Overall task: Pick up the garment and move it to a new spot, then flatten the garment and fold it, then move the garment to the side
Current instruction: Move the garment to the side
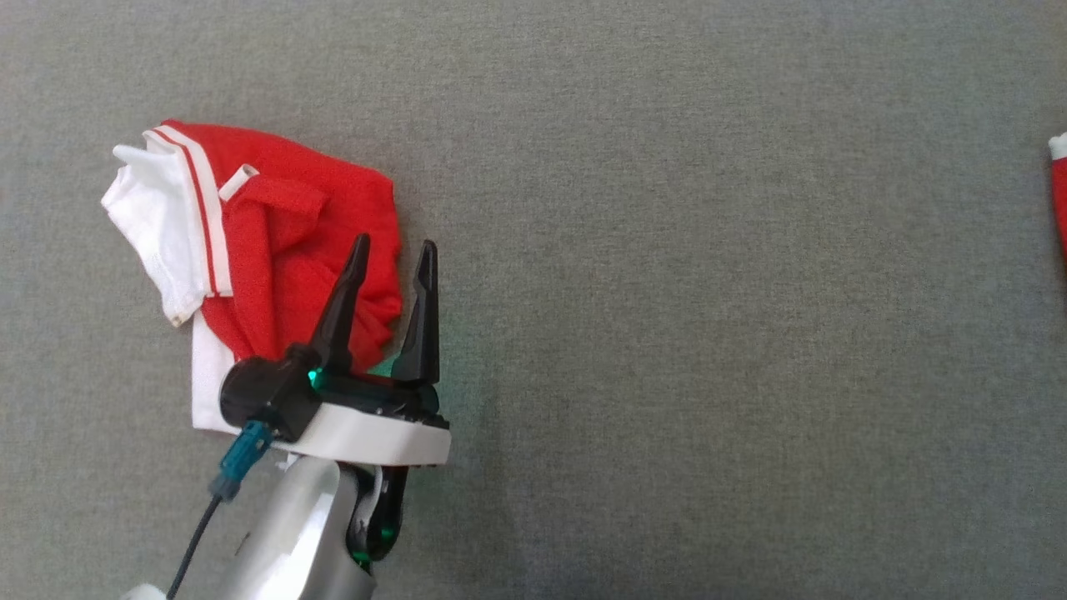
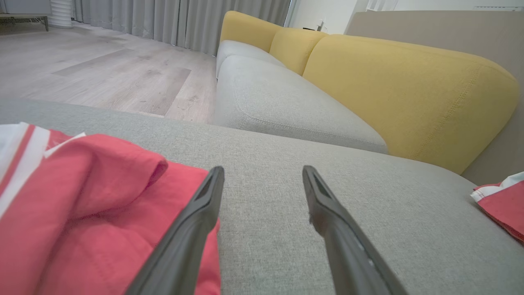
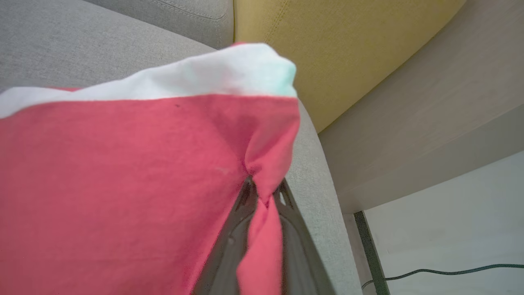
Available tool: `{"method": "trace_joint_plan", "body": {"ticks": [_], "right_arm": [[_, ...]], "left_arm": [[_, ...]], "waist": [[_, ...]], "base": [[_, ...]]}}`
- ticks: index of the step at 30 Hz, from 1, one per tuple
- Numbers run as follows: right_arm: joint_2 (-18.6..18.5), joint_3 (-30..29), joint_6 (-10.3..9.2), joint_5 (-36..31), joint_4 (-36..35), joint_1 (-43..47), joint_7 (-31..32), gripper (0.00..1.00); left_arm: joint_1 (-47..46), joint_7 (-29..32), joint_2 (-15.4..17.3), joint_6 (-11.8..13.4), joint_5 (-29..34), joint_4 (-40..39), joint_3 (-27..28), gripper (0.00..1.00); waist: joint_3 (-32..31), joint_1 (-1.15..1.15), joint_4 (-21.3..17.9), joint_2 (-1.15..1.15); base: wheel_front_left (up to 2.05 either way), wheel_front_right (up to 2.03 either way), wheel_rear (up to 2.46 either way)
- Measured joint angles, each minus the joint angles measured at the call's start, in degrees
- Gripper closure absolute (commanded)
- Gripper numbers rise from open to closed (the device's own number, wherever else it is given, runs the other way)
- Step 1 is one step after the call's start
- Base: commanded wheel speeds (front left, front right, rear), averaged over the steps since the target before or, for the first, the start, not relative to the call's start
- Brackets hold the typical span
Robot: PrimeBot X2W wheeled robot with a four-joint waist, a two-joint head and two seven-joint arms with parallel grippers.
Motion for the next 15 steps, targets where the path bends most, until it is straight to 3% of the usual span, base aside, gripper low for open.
{"method": "trace_joint_plan", "body": {"ticks": [1,2,9,15], "right_arm": [[0.37,-0.42,0.0,-0.26,0.01,-0.12,-0.01,0.26],[0.87,-0.94,0.0,-0.75,0.03,-0.34,-0.01,0.0],[4.16,-4.37,0.0,-3.1,-0.68,-0.61,-0.88,0.0],[9.16,-6.76,0.0,-3.37,-3.19,-0.26,-2.38,0.0]], "left_arm": [[-0.2,0.0,0.0,0.0,0.0,0.0,-0.04,0.0],[-0.32,0.0,0.01,0.0,-0.01,0.02,-0.08,0.0],[-0.5,0.0,-0.02,0.0,0.0,0.64,0.33,0.0],[0.92,0.0,-0.02,0.01,0.1,0.66,1.81,0.0]], "waist": [[0.06,0.0,0.02,0.0],[0.03,0.0,0.0,0.0],[-2.47,-0.01,-0.5,0.0],[-6.32,-0.02,-1.37,0.0]], "base": [[0.0,0.0,0.0],[0.0,0.0,0.0],[0.0,0.0,0.0],[0.0,0.0,0.0]]}}
